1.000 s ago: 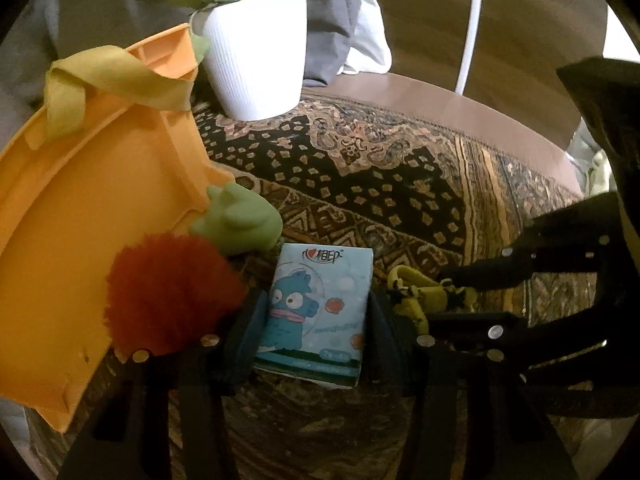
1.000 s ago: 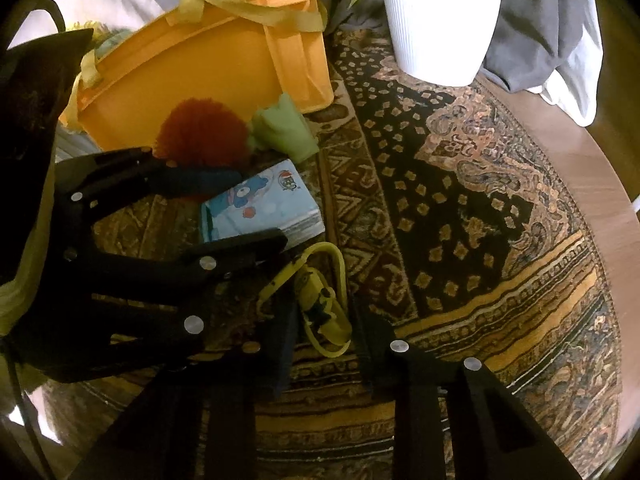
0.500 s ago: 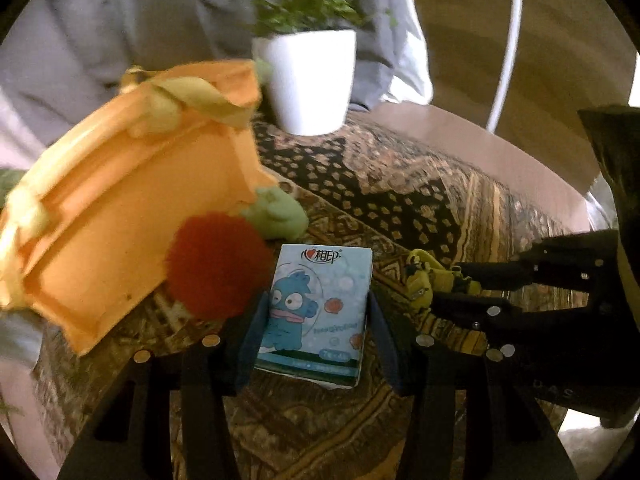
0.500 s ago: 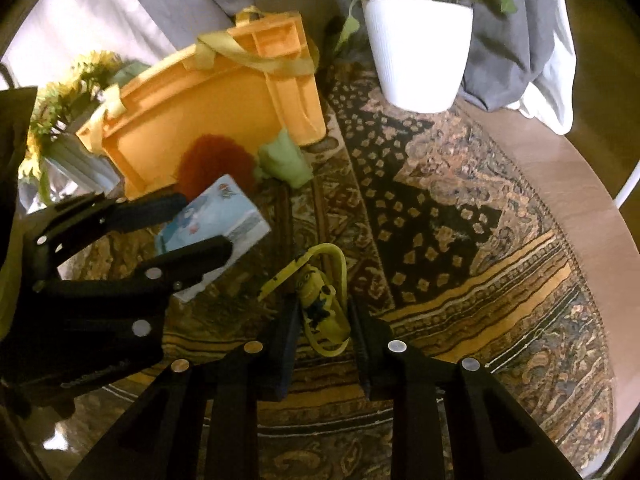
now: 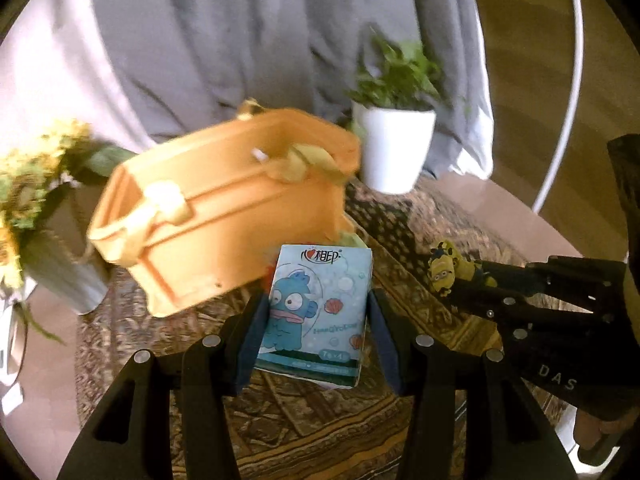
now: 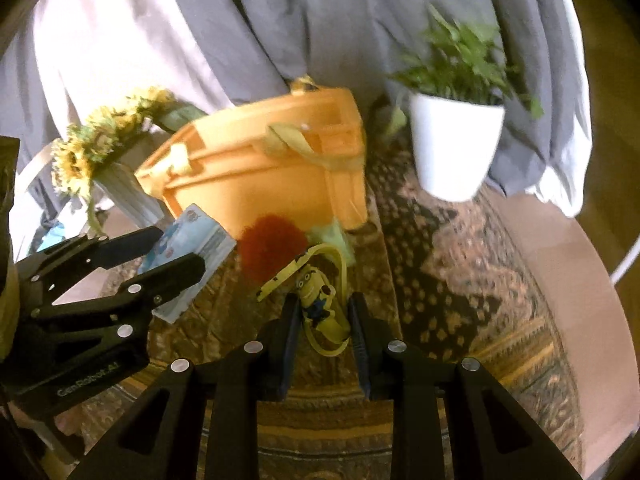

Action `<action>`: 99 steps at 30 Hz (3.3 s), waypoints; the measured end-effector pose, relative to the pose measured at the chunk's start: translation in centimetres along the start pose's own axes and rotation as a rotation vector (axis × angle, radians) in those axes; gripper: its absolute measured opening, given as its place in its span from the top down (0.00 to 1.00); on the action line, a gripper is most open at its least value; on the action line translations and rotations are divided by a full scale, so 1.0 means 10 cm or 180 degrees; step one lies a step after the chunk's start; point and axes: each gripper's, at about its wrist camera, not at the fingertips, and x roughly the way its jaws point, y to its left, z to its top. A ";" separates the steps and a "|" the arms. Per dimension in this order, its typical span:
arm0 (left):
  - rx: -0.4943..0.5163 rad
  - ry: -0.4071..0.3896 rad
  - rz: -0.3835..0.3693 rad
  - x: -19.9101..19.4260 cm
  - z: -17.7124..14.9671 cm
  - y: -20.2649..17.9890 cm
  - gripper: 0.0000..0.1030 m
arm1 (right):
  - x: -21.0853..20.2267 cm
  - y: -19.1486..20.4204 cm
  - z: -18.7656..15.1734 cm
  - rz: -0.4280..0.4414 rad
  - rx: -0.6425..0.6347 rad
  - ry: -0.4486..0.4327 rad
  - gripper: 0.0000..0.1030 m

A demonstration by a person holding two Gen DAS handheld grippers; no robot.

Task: Organize soft objects
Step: 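Lift the tissue pack and minion toy and carry both over the crate, then open both tools to drop the tissue pack and minion into the crate, then withdraw both tools from the crate toward the pompom and frog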

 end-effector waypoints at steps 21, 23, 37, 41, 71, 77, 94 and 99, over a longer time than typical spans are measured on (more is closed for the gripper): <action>-0.0542 -0.0570 0.0753 -0.60 0.32 0.44 0.51 | -0.18 0.40 0.76 0.0533 -0.0533 -0.0543 0.75; -0.0570 -0.0603 0.0801 -0.60 0.37 0.49 0.51 | -0.15 0.42 0.82 0.0567 -0.0551 -0.0557 0.75; -0.0688 -0.0712 0.0956 -0.41 0.76 0.78 0.51 | 0.15 0.50 1.33 0.0730 -0.0564 -0.0669 0.75; -0.0680 -0.0716 0.0984 -0.31 0.87 0.87 0.51 | 0.25 0.51 1.49 0.0732 -0.0543 -0.0669 0.75; -0.0619 -0.0117 0.0845 0.80 1.36 1.42 0.49 | 1.52 0.33 2.05 0.0762 -0.0231 0.0224 0.73; -0.0611 -0.0162 0.1009 0.83 1.38 1.43 0.32 | 1.58 0.24 2.10 0.0710 -0.0094 0.0226 0.65; -0.0462 -0.0531 0.1137 0.29 1.27 1.06 0.23 | 0.83 0.11 2.00 0.0457 -0.0184 -0.0333 0.49; -0.0408 -0.0631 0.1134 0.12 1.20 0.88 0.21 | 0.60 0.09 1.89 0.0436 -0.0217 -0.0434 0.46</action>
